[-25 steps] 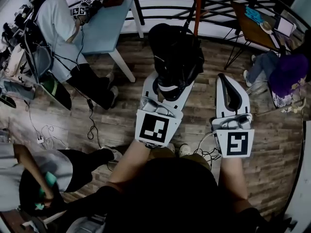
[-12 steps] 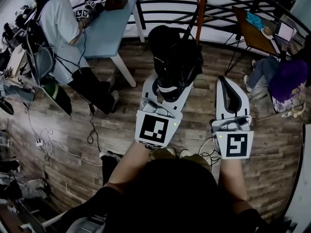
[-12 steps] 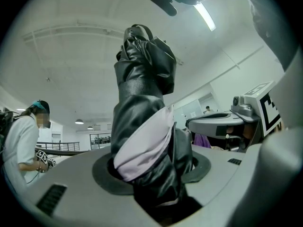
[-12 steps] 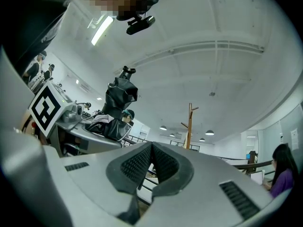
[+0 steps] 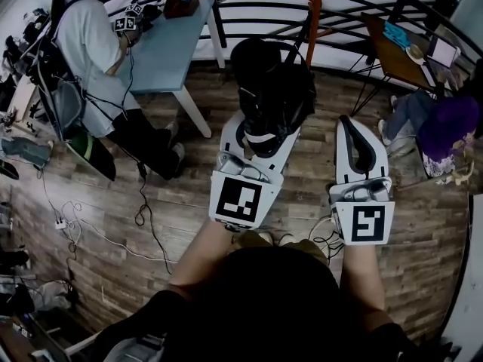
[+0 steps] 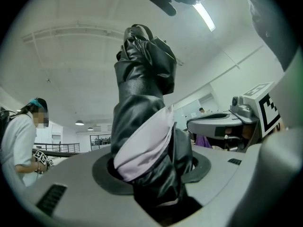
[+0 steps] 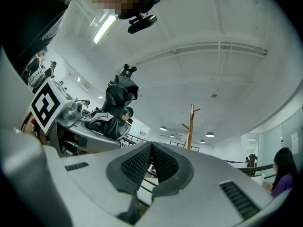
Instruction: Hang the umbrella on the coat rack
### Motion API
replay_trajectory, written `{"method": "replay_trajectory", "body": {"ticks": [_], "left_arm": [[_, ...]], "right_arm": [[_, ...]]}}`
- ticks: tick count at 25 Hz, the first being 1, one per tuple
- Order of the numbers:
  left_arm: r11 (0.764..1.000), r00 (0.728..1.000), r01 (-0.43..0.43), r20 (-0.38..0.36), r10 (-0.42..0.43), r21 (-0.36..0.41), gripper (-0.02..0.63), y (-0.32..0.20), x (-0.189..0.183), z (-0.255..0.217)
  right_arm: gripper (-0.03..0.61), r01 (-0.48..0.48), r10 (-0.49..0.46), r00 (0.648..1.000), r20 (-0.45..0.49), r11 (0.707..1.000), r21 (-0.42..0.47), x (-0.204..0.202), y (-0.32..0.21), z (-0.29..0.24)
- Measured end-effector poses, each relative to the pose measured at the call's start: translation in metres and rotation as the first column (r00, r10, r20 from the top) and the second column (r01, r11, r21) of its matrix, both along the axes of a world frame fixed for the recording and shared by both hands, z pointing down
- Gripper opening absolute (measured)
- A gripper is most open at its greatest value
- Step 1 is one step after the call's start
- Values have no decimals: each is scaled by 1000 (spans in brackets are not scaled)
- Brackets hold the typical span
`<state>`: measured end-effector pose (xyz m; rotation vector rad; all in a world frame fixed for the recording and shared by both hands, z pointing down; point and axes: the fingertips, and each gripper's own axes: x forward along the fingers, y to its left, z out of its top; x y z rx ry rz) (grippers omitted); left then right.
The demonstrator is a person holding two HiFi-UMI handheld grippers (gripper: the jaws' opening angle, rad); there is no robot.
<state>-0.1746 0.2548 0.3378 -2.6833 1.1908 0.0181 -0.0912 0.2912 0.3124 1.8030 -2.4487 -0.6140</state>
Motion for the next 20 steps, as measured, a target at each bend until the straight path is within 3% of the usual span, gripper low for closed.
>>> {"method": "replay_trajectory", "body": {"ticks": [12,20], "left_arm": [[1000,1000,-23,-3,23,12,241,4,-2,-2],[999,998,-22,61,24,-40,241,-2,-2,6]], "right_arm": [[28,-37,37,999,7,999,8,2,12,-3],[28,-36,36,999,12,999,1,5,7,-1]]}}
